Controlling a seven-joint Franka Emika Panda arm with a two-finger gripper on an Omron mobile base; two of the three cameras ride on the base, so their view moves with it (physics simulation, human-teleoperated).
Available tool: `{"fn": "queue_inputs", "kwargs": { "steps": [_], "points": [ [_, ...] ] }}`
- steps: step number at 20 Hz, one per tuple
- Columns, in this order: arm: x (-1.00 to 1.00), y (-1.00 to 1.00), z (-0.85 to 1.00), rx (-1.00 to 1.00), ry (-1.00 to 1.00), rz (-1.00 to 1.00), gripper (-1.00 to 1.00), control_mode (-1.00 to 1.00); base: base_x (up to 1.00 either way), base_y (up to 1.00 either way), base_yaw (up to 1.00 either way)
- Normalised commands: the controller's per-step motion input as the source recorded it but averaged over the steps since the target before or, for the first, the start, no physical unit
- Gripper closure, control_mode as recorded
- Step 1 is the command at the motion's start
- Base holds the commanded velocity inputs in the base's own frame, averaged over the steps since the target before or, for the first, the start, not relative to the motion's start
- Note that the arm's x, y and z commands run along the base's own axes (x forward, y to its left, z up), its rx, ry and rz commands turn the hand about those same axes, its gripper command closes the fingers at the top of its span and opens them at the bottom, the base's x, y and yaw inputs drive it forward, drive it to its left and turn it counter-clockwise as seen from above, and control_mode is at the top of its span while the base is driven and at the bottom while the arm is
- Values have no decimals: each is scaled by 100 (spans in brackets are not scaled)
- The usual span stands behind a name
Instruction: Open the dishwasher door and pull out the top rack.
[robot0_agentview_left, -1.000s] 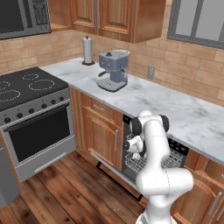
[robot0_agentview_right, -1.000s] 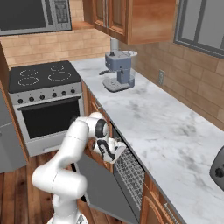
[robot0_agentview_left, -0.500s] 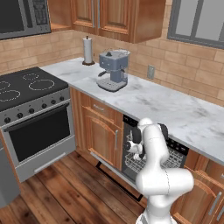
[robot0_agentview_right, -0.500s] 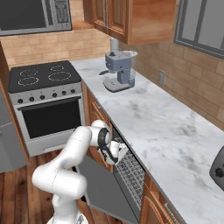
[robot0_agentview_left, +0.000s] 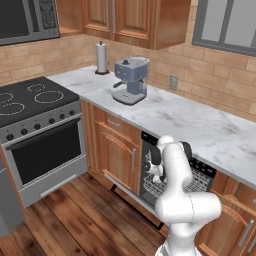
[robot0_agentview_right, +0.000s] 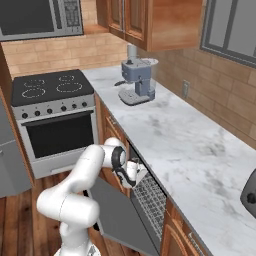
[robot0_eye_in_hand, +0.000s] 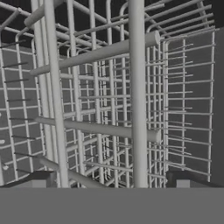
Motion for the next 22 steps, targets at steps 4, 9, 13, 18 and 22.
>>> {"fn": "queue_inputs", "kwargs": {
  "steps": [4, 9, 13, 18, 22],
  "points": [
    [4, 1, -60, 2, 22, 0, -100, -100, 0, 0, 0],
    [-1, 18, -59, 13, 30, 0, -100, -100, 0, 0, 0],
    [-17, 41, -56, 14, 25, 0, -100, -100, 0, 0, 0],
    [-42, 68, -71, 5, 15, 0, -100, -100, 0, 0, 0],
    [-65, 91, -84, 0, 4, 0, -100, -100, 0, 0, 0]
  ]
}}
